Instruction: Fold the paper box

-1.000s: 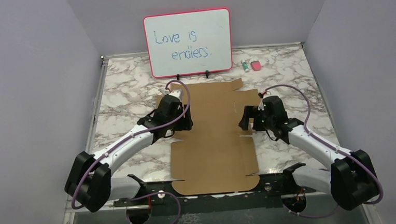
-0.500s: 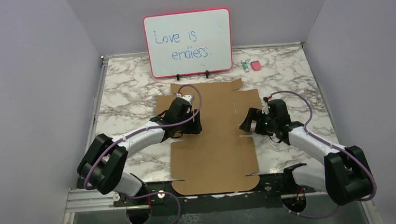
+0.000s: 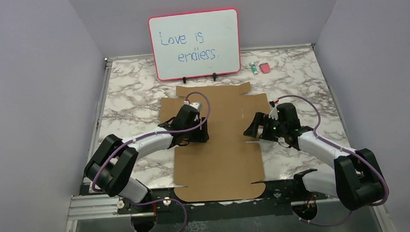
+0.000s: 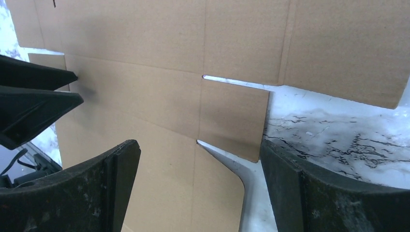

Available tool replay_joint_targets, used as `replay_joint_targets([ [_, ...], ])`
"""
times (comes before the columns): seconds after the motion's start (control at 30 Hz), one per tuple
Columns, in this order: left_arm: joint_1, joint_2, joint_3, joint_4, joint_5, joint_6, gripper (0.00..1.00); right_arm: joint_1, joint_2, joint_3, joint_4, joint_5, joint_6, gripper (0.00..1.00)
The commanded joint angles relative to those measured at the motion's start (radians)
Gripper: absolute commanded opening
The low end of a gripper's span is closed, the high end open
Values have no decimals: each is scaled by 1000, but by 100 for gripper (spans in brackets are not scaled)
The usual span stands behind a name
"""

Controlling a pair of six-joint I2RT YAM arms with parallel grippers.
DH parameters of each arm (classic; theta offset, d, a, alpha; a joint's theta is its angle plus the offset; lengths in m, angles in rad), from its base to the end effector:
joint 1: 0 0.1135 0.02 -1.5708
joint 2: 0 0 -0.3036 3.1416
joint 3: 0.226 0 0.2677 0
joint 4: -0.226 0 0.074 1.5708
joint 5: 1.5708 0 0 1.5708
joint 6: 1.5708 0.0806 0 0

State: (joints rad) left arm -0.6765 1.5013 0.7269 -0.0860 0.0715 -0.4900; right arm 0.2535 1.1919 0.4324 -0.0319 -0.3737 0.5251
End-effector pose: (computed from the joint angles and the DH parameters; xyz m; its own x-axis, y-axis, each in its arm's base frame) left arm 0.2522 -0.2099 0.1598 -0.8326 0.0665 -0.5499 0.3048 0.8839 -0.3547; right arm 0.2278 0.0894 0.1534 -0.8374 0.2652 -0.4780 -0.0717 0.8136 0.5770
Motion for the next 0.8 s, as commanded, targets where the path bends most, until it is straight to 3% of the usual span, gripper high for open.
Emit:
replay_joint_targets([
  [0.0, -7, 12, -18, 35, 16, -10, 66, -2, -30, 26, -23, -84, 7, 100],
  [0.77, -9, 50, -32, 68, 16, -15, 66, 1, 65, 134, 22, -368, -24, 91],
])
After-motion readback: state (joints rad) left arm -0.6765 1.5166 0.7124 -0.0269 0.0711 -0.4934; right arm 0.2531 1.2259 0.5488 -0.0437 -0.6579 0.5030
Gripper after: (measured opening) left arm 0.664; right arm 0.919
